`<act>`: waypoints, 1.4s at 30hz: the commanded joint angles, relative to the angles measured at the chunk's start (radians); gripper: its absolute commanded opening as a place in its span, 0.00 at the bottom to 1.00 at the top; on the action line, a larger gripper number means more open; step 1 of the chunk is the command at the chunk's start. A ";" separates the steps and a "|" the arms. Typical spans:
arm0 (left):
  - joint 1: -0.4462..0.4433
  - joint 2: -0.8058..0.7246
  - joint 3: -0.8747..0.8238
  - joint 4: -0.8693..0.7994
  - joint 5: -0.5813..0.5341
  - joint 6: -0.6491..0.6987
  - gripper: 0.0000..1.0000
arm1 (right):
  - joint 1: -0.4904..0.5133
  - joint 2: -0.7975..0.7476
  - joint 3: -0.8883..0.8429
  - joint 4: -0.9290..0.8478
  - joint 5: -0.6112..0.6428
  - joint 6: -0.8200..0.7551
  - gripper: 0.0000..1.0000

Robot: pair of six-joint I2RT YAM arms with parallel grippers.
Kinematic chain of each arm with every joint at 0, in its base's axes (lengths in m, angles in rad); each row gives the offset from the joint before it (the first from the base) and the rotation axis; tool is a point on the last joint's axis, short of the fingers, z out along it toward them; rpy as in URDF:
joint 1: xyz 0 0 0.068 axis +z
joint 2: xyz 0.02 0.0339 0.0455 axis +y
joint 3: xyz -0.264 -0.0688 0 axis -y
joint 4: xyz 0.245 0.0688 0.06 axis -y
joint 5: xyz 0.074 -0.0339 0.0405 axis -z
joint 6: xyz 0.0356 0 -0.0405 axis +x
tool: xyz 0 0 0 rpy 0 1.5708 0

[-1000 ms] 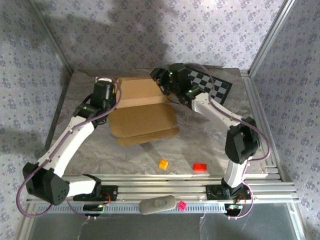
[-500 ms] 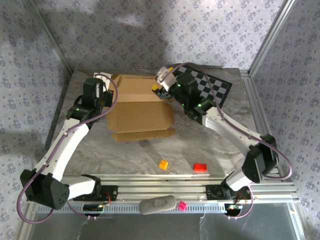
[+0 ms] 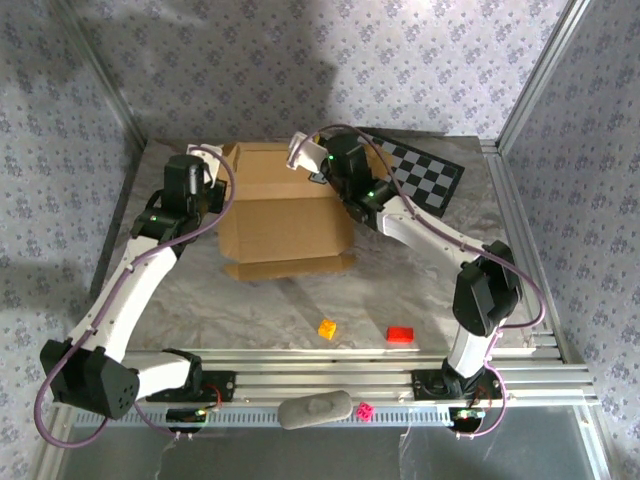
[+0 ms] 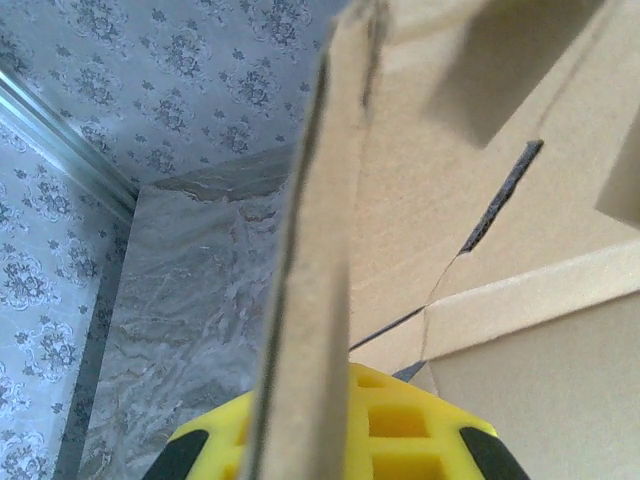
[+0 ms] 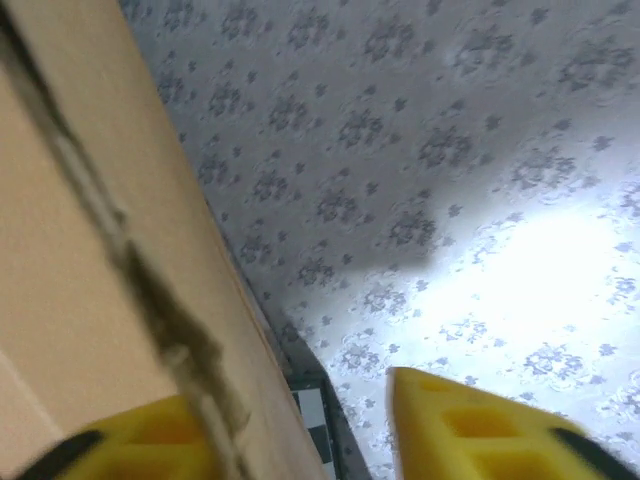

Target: Fold the paper box

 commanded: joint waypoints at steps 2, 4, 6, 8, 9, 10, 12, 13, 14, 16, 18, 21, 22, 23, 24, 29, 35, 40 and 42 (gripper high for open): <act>0.015 -0.019 0.019 -0.004 0.033 -0.028 0.00 | 0.011 0.008 0.060 -0.096 0.005 0.028 0.00; 0.022 -0.025 0.016 -0.014 0.045 -0.057 0.01 | 0.010 0.006 0.056 -0.120 -0.015 0.045 0.00; 0.052 -0.036 0.011 -0.033 0.067 -0.123 0.31 | 0.004 0.009 0.063 -0.168 -0.056 0.062 0.00; 0.109 -0.059 0.007 -0.058 0.111 -0.221 0.48 | -0.001 0.021 0.083 -0.223 -0.086 0.075 0.00; 0.141 -0.074 -0.001 -0.071 0.137 -0.273 0.53 | -0.003 0.025 0.089 -0.239 -0.098 0.086 0.00; 0.174 -0.088 -0.013 -0.077 0.168 -0.324 0.55 | -0.007 0.027 0.090 -0.244 -0.106 0.102 0.00; 0.243 -0.126 -0.060 -0.071 0.262 -0.408 0.56 | -0.013 0.042 0.109 -0.267 -0.118 0.140 0.00; 0.261 -0.141 -0.082 -0.066 0.294 -0.426 0.56 | -0.017 0.048 0.117 -0.277 -0.124 0.153 0.00; 0.275 -0.154 -0.105 -0.068 0.317 -0.440 0.56 | -0.019 0.054 0.119 -0.281 -0.134 0.163 0.00; 0.303 -0.170 -0.154 -0.065 0.340 -0.464 0.56 | -0.023 0.062 0.126 -0.287 -0.150 0.169 0.00; 0.346 -0.173 -0.213 -0.021 0.402 -0.489 0.55 | -0.031 0.065 0.136 -0.309 -0.187 0.182 0.00; 0.389 -0.151 -0.256 0.090 0.487 -0.476 0.53 | -0.048 0.067 0.159 -0.345 -0.248 0.201 0.00; 0.401 -0.135 -0.259 0.125 0.509 -0.458 0.52 | -0.054 0.069 0.166 -0.355 -0.264 0.205 0.00; 0.413 -0.115 -0.265 0.166 0.531 -0.421 0.52 | -0.063 0.070 0.178 -0.371 -0.285 0.210 0.00; 0.423 -0.095 -0.269 0.207 0.543 -0.388 0.52 | -0.070 0.071 0.189 -0.384 -0.303 0.214 0.00; 0.473 -0.035 -0.327 0.510 0.656 -0.294 0.56 | -0.103 0.055 0.238 -0.436 -0.383 0.221 0.00; 0.476 0.036 -0.265 0.685 0.849 -0.194 0.58 | -0.146 0.007 0.242 -0.484 -0.466 0.231 0.00; 0.457 0.086 -0.223 0.710 0.964 -0.158 0.60 | -0.182 -0.021 0.241 -0.507 -0.502 0.247 0.00; 0.432 0.098 -0.205 0.666 0.972 -0.116 0.60 | -0.191 -0.021 0.243 -0.513 -0.508 0.247 0.00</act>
